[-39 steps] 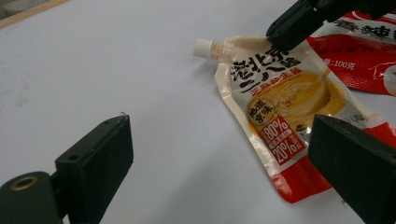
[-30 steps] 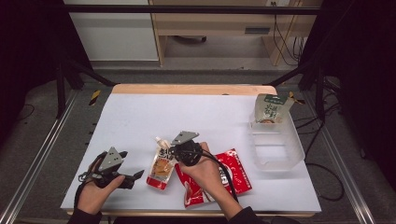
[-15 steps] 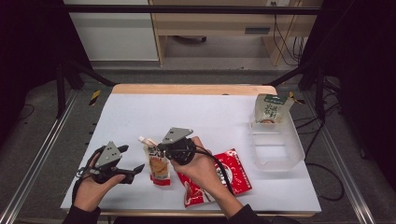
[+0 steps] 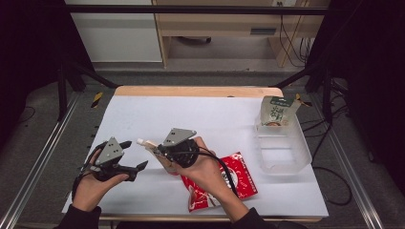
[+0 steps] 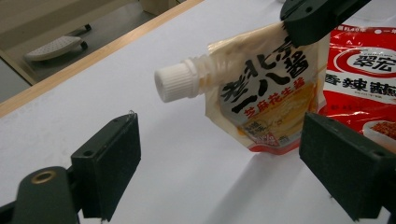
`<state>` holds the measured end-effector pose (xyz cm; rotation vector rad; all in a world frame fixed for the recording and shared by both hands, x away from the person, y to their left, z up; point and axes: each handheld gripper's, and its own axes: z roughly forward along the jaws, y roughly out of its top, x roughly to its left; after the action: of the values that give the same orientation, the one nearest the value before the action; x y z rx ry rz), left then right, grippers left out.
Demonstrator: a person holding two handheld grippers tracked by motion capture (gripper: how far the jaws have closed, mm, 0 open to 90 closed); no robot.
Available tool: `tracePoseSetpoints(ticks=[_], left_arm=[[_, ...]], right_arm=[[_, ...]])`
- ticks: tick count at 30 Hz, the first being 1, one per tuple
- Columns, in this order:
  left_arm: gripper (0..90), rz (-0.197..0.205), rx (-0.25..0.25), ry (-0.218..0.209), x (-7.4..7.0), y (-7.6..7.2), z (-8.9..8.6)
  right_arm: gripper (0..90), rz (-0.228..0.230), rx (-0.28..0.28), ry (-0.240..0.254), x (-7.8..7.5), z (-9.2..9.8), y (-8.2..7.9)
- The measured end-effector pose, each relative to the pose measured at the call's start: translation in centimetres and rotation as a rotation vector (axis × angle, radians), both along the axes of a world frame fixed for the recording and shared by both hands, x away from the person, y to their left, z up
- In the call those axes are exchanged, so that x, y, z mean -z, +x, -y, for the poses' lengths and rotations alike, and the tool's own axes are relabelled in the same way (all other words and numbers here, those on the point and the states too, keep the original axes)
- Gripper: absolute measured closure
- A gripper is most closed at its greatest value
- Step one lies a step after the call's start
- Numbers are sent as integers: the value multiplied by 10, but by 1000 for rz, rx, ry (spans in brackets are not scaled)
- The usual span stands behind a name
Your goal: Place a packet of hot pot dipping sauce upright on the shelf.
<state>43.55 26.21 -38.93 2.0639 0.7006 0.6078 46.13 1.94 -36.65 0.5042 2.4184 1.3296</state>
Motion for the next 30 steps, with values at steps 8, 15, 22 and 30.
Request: tracePoseSetpoints(ticks=[8, 15, 22, 30], left_arm=[[153, -17, 52, -25, -3, 15, 5], [238, -19, 141, 18, -10, 28, 22], [386, -31, 233, -43, -15, 36, 26], [606, -67, 223, -37, -13, 35, 21]], right_arm=[[900, -11, -20, 38, -9, 17, 2], [900, 0, -34, 28, -10, 21, -4], [900, -13, -39, 38, -9, 26, -4], [900, -12, -32, 14, -7, 27, -3]])
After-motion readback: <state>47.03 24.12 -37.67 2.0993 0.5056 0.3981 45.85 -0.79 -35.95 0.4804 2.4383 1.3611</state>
